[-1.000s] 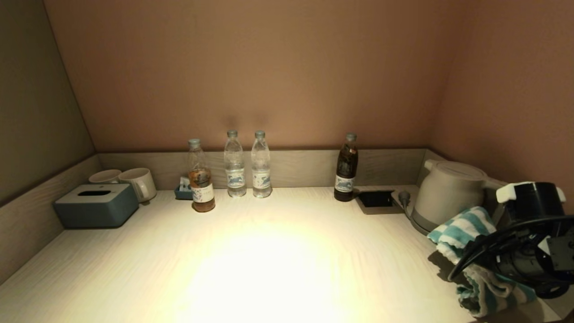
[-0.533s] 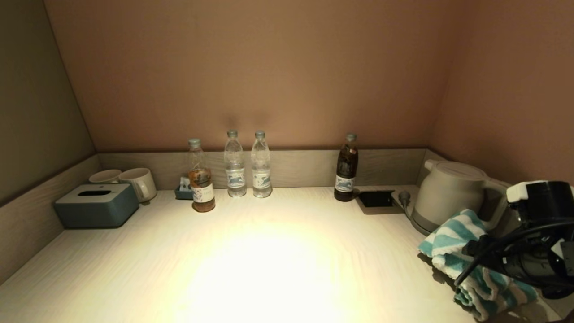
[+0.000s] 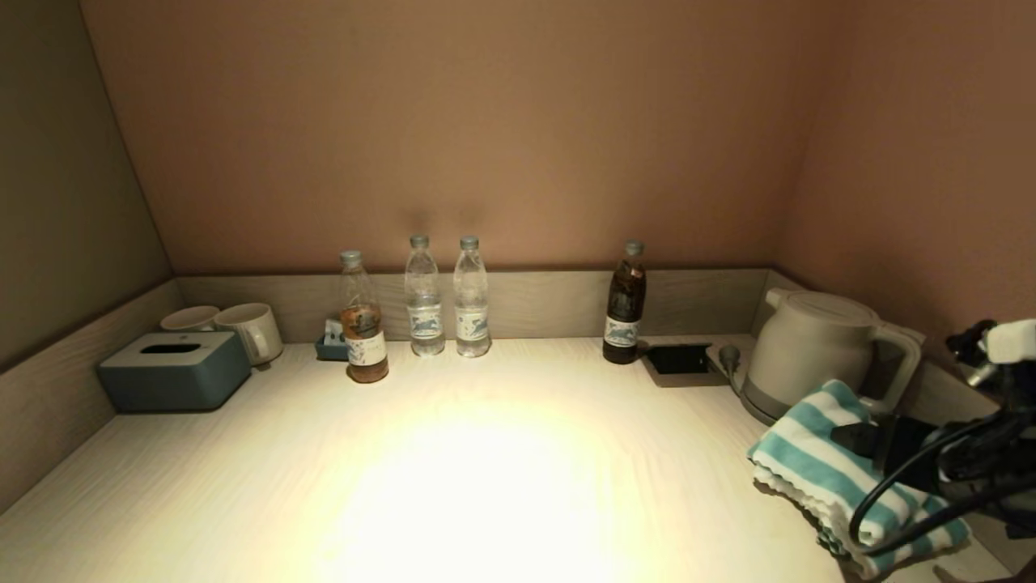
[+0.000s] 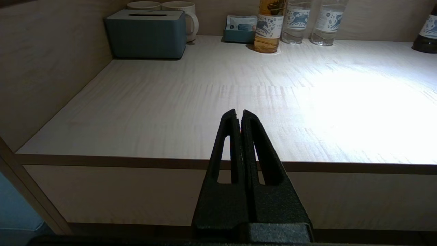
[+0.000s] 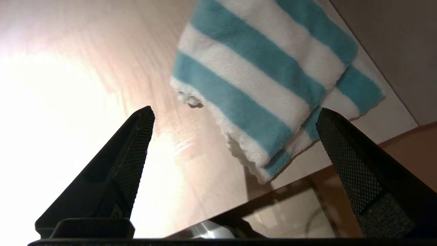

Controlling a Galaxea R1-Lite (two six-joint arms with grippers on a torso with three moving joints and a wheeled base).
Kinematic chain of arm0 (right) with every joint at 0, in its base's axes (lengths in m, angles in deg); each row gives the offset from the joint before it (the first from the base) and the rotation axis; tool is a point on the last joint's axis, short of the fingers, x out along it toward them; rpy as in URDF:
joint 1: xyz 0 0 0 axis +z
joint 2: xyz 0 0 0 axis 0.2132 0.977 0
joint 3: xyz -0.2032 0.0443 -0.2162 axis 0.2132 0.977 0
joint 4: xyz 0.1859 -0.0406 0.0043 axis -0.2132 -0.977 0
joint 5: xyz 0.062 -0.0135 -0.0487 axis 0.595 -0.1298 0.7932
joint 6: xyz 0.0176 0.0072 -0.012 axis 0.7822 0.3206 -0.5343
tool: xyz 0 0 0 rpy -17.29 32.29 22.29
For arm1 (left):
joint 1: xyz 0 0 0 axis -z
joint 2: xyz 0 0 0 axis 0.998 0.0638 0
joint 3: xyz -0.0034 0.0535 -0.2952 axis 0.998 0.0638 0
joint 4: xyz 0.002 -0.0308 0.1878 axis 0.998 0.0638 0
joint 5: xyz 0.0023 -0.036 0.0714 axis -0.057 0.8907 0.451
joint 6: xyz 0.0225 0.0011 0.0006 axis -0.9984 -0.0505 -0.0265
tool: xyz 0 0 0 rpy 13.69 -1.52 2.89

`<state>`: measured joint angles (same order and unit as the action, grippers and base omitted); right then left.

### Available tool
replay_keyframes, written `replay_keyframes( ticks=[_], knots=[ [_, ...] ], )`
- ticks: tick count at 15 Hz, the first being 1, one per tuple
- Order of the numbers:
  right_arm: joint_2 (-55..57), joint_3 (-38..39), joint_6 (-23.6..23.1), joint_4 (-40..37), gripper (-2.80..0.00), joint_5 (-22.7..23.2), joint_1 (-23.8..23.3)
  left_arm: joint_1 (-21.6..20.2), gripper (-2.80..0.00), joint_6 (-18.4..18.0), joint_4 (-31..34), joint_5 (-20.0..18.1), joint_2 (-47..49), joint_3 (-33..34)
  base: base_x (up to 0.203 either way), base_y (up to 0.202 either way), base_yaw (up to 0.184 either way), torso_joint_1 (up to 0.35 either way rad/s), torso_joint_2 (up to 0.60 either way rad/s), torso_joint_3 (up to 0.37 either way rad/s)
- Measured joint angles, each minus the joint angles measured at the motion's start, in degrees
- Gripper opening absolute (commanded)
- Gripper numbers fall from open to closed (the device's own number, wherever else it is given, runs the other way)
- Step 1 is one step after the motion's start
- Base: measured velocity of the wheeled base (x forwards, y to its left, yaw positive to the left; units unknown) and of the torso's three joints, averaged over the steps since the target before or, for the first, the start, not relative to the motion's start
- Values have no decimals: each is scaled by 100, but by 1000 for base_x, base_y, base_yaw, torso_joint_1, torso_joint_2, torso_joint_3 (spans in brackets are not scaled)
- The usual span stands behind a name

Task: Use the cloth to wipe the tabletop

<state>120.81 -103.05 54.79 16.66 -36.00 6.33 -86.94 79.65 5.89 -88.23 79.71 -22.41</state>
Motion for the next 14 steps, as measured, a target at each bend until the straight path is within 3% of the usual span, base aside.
replay_keyframes(
  ticks=[2, 3, 7, 14],
  knots=[
    [-472, 120, -256, 17, 0, 271, 49, 0, -280, -2, 0, 2, 0, 0, 0, 0, 0, 0, 0, 0],
    [-608, 114, -356, 22, -280, 383, 60, 0, -280, 0, 0, 0, 0, 0, 0, 0, 0, 0, 0, 0],
    [-676, 38, -511, 33, -280, 602, 55, 0, -280, 0, 0, -2, 0, 0, 0, 0, 0, 0, 0, 0],
    [329, -517, -287, 62, -280, 613, -93, 0, -280, 2, 0, 0, 0, 0, 0, 0, 0, 0, 0, 0]
  ],
)
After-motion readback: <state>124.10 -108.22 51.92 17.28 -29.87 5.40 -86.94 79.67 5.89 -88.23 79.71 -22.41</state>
